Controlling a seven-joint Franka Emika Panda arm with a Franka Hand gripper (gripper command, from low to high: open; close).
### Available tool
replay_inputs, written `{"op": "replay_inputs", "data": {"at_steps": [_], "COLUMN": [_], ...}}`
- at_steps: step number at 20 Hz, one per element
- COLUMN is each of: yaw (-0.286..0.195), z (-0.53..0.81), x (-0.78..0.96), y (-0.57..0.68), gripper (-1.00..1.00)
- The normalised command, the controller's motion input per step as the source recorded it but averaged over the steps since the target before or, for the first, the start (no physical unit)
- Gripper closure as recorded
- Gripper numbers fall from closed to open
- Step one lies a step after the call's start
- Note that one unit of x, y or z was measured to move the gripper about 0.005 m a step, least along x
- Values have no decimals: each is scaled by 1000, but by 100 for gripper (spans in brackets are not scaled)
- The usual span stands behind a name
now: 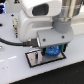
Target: Insert the blue gear onto the right peg, followed by the red gear
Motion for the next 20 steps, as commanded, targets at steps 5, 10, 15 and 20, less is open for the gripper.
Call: {"op": "replay_inputs", "data": {"at_steps": [5,10,15,20], "yaw": [0,0,0,0], "z": [-119,329,622,390], "x": [130,-1,-175,-425], "y": [37,203,235,183], "gripper": [-100,-100,-100,-100]}}
